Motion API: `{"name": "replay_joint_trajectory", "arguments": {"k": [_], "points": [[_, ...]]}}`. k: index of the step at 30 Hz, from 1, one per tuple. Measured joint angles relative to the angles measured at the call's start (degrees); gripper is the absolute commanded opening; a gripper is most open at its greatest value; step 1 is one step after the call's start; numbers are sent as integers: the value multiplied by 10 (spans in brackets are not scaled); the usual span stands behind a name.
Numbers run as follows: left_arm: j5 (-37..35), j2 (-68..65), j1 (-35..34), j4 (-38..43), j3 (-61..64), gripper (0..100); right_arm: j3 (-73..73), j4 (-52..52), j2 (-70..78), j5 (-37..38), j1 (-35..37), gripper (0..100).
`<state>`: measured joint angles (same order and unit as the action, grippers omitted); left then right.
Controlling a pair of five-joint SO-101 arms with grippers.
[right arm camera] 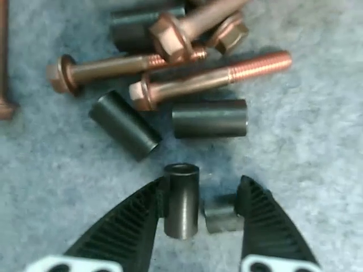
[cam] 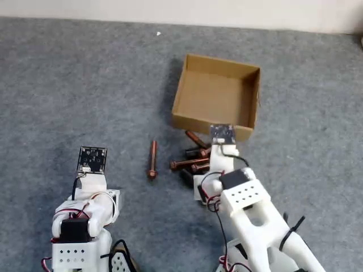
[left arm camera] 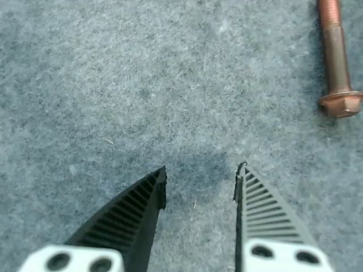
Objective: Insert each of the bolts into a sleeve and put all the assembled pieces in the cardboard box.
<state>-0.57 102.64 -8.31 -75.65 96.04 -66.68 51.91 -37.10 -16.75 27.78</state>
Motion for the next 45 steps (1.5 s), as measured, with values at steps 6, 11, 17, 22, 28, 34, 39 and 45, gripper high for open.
{"name": "replay_joint_trajectory", "arguments": {"k": [6, 11, 17, 22, 28, 34, 39, 45], "points": [[0, 0, 0, 0, 0, 217, -18, -23, 0, -4, 49, 159], [0, 0, 0, 0, 0, 217, -21, -36, 17, -4, 55, 159], [0, 0, 0, 0, 0, 217, -10, -45, 98, -4, 55, 101], [0, 0, 0, 0, 0, 217, 21, -40, 136, -2, 51, 5], [0, 0, 0, 0, 0, 217, 24, -40, 144, 19, 26, 5], [0, 0, 0, 0, 0, 217, 16, -38, 41, 22, -6, 5], [0, 0, 0, 0, 0, 217, -33, -25, -116, 22, -26, 5], [0, 0, 0, 0, 0, 217, -105, -24, -284, 22, -33, 5]]}}
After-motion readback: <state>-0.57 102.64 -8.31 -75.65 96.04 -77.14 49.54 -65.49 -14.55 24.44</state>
